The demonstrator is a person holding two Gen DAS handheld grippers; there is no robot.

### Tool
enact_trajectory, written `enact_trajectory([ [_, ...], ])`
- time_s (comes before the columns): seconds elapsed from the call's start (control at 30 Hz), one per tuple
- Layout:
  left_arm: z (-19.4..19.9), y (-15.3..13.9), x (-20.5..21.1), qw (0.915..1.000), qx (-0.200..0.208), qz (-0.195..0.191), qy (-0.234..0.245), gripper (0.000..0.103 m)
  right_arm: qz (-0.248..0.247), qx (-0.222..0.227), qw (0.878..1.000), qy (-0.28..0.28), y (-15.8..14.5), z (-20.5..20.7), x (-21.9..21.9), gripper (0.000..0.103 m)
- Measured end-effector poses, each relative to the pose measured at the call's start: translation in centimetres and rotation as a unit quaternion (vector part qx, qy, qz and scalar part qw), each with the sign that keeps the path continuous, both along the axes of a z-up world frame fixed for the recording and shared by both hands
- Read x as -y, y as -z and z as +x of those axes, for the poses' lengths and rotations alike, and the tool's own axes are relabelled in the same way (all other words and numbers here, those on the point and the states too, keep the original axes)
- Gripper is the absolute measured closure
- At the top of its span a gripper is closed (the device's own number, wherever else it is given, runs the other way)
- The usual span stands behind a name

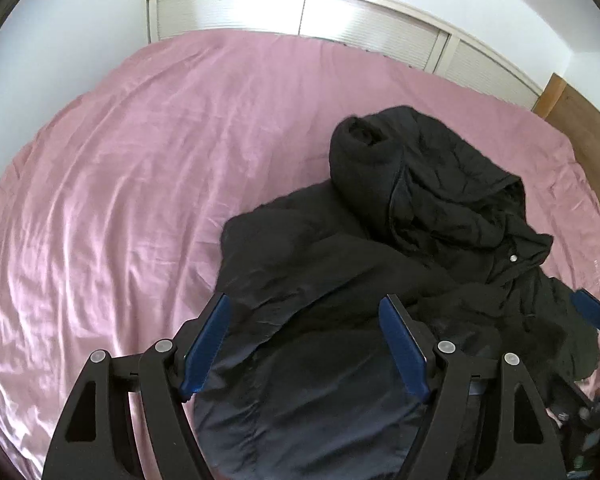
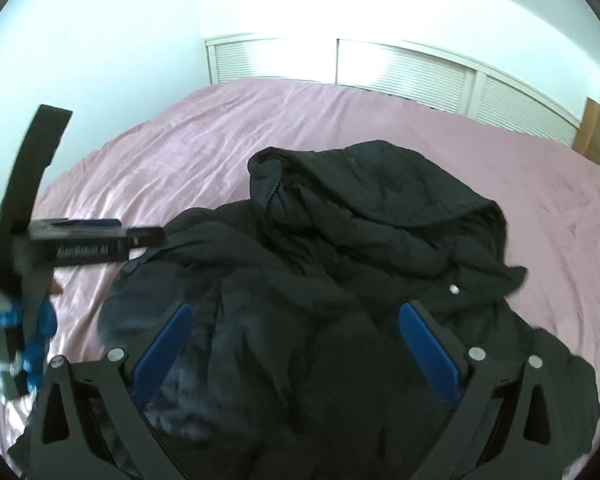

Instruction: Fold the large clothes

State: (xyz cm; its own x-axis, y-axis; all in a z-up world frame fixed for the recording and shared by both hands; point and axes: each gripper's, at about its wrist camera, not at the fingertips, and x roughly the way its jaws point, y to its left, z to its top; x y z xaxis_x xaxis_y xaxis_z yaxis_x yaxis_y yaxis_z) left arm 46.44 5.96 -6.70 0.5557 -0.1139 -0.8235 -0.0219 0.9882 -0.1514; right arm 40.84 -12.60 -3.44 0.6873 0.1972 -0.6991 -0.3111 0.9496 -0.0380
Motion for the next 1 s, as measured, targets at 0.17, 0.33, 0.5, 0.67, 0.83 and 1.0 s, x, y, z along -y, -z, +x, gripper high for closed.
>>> enact_trajectory([
  [0.17, -0.6, 4.3, 2.2, 0.9997, -0.023, 0.005, 0.012, 0.027, -0.004, -0.041, 0.999, 0.013, 4.8, 2.3, 0.0, 0.0],
  [0.33, -2.1, 7.8, 4.3, 0.9989, -0.029, 0.023, 0.028, 0.027, -0.003, -0.099, 0.994, 0.036, 10.1, 2.0, 2.8, 0.0],
  [0.5, -3.9, 9.6, 5.8, 0.9982, -0.03, 0.033, 0.04, 0.025, 0.033, -0.134, 0.989, 0.044, 13.7, -0.5, 5.8, 0.0],
  [0.67, -4.7, 8.5, 5.8, 0.9968, -0.041, 0.041, 0.055, 0.025, 0.039, -0.142, 0.988, 0.047, 14.6, -2.5, 7.2, 0.0],
  [0.83, -6.0, 4.7, 5.4, 0.9966, -0.003, 0.048, 0.066, 0.025, 0.025, -0.137, 0.99, 0.037, 12.0, -3.7, 7.6, 0.0],
  [1.0, -6.5, 4.3, 5.0, 0.9971, 0.007, 0.058, 0.049, 0.025, 0.035, -0.078, 0.996, 0.018, 7.4, -4.8, 7.2, 0.0],
])
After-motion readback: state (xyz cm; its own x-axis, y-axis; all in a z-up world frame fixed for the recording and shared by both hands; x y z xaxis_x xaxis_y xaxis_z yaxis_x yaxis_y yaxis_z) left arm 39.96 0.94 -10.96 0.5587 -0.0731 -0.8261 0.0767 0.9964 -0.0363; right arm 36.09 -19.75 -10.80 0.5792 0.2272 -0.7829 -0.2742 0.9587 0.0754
